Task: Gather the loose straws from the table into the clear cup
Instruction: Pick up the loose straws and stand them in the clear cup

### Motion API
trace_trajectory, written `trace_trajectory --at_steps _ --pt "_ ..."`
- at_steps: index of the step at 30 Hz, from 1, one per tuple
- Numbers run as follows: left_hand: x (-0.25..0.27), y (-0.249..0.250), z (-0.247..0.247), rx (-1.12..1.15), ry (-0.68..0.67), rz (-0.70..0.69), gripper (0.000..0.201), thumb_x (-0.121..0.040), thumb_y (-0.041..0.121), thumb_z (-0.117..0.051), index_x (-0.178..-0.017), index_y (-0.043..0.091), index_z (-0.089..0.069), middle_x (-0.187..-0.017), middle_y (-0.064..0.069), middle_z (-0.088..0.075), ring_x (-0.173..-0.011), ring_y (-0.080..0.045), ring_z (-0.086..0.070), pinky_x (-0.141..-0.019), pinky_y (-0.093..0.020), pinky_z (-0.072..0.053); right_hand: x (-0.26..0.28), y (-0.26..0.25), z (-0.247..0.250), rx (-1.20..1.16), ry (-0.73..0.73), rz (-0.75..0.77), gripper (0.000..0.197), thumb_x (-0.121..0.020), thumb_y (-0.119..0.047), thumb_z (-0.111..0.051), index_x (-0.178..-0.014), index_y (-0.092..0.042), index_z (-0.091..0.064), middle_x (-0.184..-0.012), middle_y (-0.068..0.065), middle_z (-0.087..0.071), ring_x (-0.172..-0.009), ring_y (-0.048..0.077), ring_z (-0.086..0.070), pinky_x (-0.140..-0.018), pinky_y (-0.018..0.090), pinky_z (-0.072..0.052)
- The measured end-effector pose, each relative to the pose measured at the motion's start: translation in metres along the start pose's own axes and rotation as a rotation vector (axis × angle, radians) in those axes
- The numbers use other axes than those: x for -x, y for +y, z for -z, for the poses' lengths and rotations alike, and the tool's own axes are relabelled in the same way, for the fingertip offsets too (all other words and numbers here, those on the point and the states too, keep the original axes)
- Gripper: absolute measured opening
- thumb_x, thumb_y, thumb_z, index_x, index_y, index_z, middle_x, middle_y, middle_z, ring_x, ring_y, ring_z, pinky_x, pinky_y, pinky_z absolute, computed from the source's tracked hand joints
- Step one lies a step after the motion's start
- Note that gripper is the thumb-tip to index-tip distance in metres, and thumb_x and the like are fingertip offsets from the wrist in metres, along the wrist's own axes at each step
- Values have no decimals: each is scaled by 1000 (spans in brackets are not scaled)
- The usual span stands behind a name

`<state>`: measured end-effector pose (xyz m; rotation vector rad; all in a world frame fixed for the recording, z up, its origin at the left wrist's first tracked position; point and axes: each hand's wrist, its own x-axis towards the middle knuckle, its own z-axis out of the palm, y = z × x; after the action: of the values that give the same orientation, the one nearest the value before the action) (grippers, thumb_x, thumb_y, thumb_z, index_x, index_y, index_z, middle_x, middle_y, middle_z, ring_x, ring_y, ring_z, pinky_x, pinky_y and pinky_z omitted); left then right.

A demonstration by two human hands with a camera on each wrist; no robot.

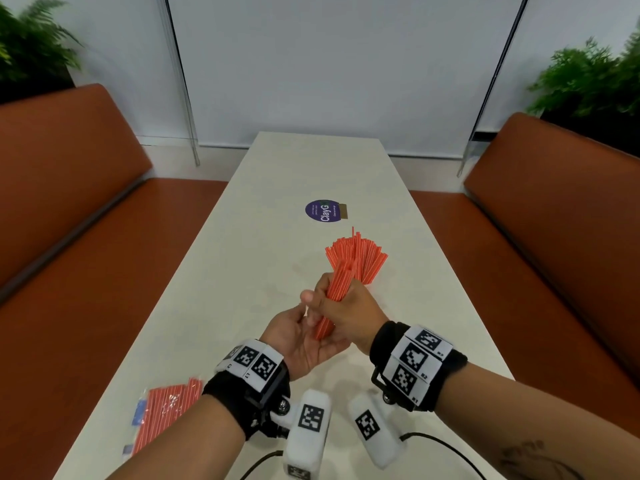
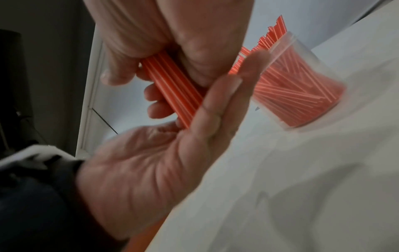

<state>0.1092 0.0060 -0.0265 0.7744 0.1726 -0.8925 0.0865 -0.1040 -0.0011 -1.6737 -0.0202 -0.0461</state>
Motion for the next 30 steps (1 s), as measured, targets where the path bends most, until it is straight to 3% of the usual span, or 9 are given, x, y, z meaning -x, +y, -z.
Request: trace_trajectory --at_steps 3,7,11,14,18,21,24,27,30 --pt "1 0 -1 9 -21 -1 52 -101 35 -15 -113 13 -62 -95 -10 -75 -85 -27 -73 -80 -46 -55 -1 -3 -3 -37 72 -15 40 -86 -31 -62 -52 -15 -48 -46 7 -49 -46 22 -48 -62 35 -47" --pt "1 -4 -7 -148 -30 -57 40 -100 36 -25 -115 22 -60 -103 -6 -73 -87 -22 -71 -67 -36 -61 1 -1 -6 27 123 -8 33 -88 -31 -59 -61 -19 -45 -47 -11 -44 -49 8 -44 -60 25 -41" --pt "0 -8 -9 -387 0 -77 36 -99 41 -28 -105 26 -61 -101 -7 -67 -79 -18 -64 -64 -30 -58 5 9 0 193 103 35 28 -84 -37 -63 -72 -14 -49 -60 -8 -49 -58 7 -51 -64 25 -44" --pt "1 -2 -22 -648 49 -60 39 -99 42 -28 -97 19 -60 -84 -8 -61 -66 -18 -60 -63 -31 -54 3 -6 16 216 106 6 31 -86 -33 -61 -63 -16 -50 -58 -3 -53 -50 5 -51 -52 15 -44" --pt "-21 21 -34 -896 269 -407 16 -97 21 -41 -100 13 -55 -104 -7 -61 -88 -20 -55 -81 -35 -46 -18 -34 54 191 406 132 31 -88 -30 -60 -63 -12 -55 -62 -1 -57 -54 9 -53 -54 14 -46" --pt "-41 39 -41 -975 456 -604 25 -94 14 -44 -118 11 -52 -125 -8 -55 -114 -24 -53 -101 -34 -40 -45 -33 79 229 556 144 27 -85 -32 -63 -73 -8 -59 -68 2 -60 -57 9 -55 -52 12 -47" --pt "-56 42 -48 -1059 493 -635 34 -94 13 -44 -128 10 -46 -134 -5 -48 -119 -19 -49 -98 -25 -35 -65 -18 86 321 513 66 26 -82 -33 -67 -75 -10 -59 -64 -4 -58 -56 10 -54 -58 22 -45" --pt "-69 34 -48 -1065 470 -598 44 -92 13 -49 -134 10 -38 -137 -6 -45 -116 -21 -52 -94 -26 -39 -69 0 82 435 369 -44 26 -76 -36 -72 -66 -18 -57 -63 -6 -58 -56 8 -55 -55 21 -43" --pt "-79 26 -42 -1070 457 -577 50 -87 14 -58 -132 12 -38 -134 -5 -46 -111 -21 -54 -91 -29 -44 -68 6 77 585 269 -108 31 -70 -38 -77 -66 -13 -60 -68 3 -65 -60 16 -62 -58 29 -52"
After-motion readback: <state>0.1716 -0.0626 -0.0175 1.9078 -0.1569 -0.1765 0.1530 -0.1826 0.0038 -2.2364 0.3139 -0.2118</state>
